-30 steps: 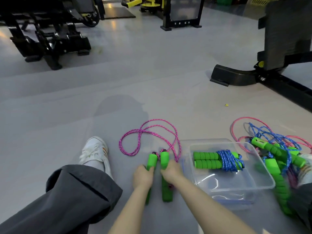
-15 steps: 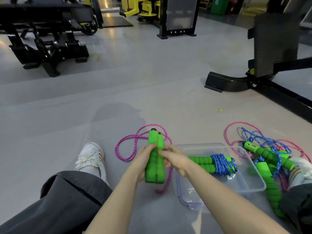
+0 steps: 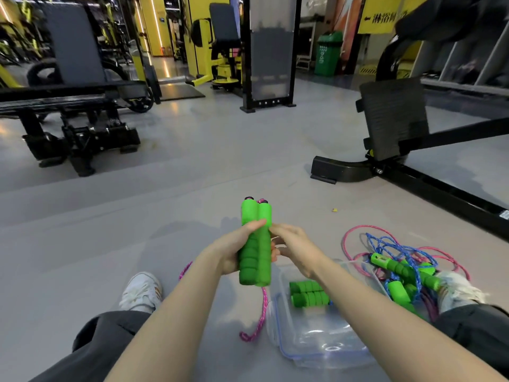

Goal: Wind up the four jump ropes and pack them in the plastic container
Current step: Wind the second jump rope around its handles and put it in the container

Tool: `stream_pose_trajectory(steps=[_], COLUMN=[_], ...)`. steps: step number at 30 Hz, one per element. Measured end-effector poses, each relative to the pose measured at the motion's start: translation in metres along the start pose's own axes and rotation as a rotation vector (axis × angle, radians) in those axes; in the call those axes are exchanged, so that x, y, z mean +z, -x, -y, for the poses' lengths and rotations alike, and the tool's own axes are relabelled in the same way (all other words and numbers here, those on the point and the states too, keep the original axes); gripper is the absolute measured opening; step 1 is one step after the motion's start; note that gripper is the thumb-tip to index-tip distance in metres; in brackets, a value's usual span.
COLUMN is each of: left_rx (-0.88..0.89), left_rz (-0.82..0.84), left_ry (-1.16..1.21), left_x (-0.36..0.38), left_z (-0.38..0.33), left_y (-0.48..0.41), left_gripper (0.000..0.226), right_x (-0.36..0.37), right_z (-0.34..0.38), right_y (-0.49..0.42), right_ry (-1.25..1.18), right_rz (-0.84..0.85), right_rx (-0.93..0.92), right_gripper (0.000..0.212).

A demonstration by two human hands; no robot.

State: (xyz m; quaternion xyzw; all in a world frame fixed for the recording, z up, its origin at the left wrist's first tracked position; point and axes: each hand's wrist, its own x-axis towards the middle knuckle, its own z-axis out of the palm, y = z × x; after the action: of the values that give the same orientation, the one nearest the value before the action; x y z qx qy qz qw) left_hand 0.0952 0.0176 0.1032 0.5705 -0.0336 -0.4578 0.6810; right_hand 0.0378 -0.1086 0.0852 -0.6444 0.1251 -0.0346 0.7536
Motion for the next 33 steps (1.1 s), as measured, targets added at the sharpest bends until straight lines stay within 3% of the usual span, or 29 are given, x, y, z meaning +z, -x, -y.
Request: stream_pose_trajectory(steps=[3,5,10,12,15,17,23,25,27,30,33], left_rx=[0.041,0.068,0.08,0.022,-0.067,-0.107,-0.037,-0.022,-0.034,-0.05,-0.058], left_rz=[-0.005,0.024,0.016,0.072,0.198,0.261,0.369,0.332,0.308,0.297,0.301], left_ry=[-0.077,-0.121,-0.245,-0.243,-0.24,-0.241,-0.16,-0.156,-0.178,-0.22,-0.249], left_x=[0.01,0.012,0.014,0.015,0.016,0.017,0.013,0.015,0.018,0.025,0.033], left_z=[-0.023,-0.038,-0.055,-0.054,-0.055,-0.058,-0.061,-0.059,-0.058,-0.059,-0.062], left_y=[0.011,0.017,0.037,0.044,0.053,0.062,0.066,0.065,0.063,0.06,0.058], left_gripper=[0.024,0.025,0.025,0.025,0.026,0.024,0.038,0.032,0.03,0.031,0.036], right_x=[-0.004,-0.002,0.001,-0.003,-0.011,-0.014,-0.023,-0.025,-0.018,-0.006,-0.004], right_z=[0.021,0.032,0.05,0.051,0.06,0.07,0.098,0.095,0.094,0.094,0.094], right_y=[-0.002,-0.003,0.006,0.004,0.005,0.007,0.012,0.01,0.01,0.01,0.01], right_ry=[-0.067,0.0,0.215,0.266,0.337,0.314,0.115,0.041,-0.02,-0.165,-0.241], right_rz=[-0.011,-0.034,-0.117,-0.146,0.02,0.186,0.626,0.674,0.592,0.285,0.095], right_rx=[-0.038,-0.083,-0.208,-0.209,-0.197,-0.188,0.024,0.06,0.057,-0.012,-0.01], right_gripper=[0.045,0.051,0.015,0.025,0.071,0.088,0.04,0.059,0.058,0.023,0.011])
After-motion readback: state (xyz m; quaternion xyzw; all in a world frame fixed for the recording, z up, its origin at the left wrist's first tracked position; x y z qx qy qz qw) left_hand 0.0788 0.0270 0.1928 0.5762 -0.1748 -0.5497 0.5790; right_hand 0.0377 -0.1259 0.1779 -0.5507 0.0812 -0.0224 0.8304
